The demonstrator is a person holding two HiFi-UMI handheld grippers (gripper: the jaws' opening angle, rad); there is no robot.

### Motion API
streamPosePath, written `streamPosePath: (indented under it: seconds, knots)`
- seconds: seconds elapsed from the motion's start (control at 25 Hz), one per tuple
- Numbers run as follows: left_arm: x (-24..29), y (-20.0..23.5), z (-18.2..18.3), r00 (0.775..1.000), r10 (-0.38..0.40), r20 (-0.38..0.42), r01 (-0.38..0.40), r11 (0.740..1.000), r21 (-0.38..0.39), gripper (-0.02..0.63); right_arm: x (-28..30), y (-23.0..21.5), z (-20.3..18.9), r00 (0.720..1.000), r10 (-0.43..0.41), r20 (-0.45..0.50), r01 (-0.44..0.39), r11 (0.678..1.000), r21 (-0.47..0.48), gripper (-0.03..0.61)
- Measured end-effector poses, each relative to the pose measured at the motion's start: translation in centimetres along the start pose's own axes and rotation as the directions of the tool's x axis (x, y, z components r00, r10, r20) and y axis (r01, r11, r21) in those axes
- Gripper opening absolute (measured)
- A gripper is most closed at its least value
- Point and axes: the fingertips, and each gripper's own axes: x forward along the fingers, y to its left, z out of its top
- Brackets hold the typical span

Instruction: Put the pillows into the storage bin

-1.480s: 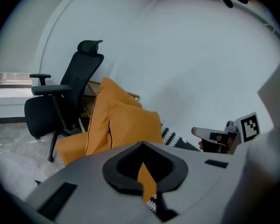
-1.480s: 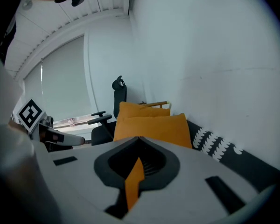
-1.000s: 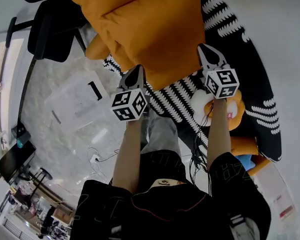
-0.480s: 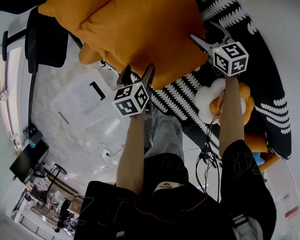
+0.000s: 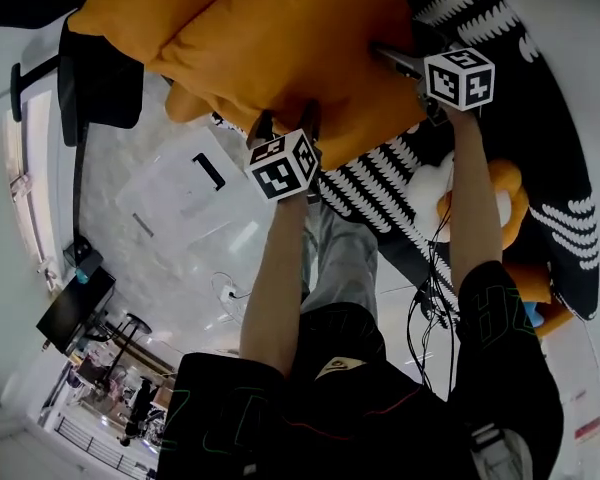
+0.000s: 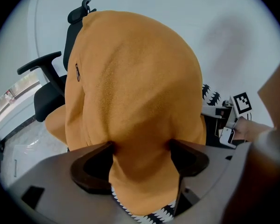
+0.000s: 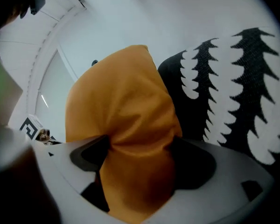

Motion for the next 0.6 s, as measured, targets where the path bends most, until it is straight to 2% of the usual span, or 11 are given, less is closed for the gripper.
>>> streamPosePath:
  seconds: [0.12,0.16,0.2,0.28,0.44,0.6]
  knots:
    - [0.1,0.0,-0.4,1.000,-0.023,0.008,0.023,1.000,-0.008,0.359,-0.5,0.7,-0.6,1.000,-0.017,0.008,0.016,1.000,0.023,0.398]
    - [-0.1,0.0,-0.5,0.999,-0.040,0.011,0.040,0.999,-0.016,0.317,-0.6,1.0,-0.8,1.000,-0.027,0.002,0.027,0.999,0.027,0.374]
    - [-0.1,0.1,-0.6,0.998,-0.062,0.016,0.062,0.998,-0.026,0.240,-0.7,1.5,-0.9,0.999,-0.043,-0.010,0.043,0.999,0.028,0.342]
    - [0.0,0.2,-0.9,0.994,-0.101,0.038,0.102,0.994,-0.042,0.153,-1.0,2.5,-1.0,0.995,-0.094,-0.038,0.095,0.995,0.016,0.277]
    - [-1.6,0.2,-1.2,0.993,-0.114,0.042,0.117,0.990,-0.080,0.080,-2.4,4.7,-1.2,0.984,-0.172,-0.037,0.171,0.985,-0.005,0.162]
    - [-4.0,0.9,-1.4,0.991,-0.130,0.028,0.132,0.987,-0.093,0.036,-4.6,7.5,-0.8,0.980,-0.197,-0.002,0.197,0.980,0.008,0.119]
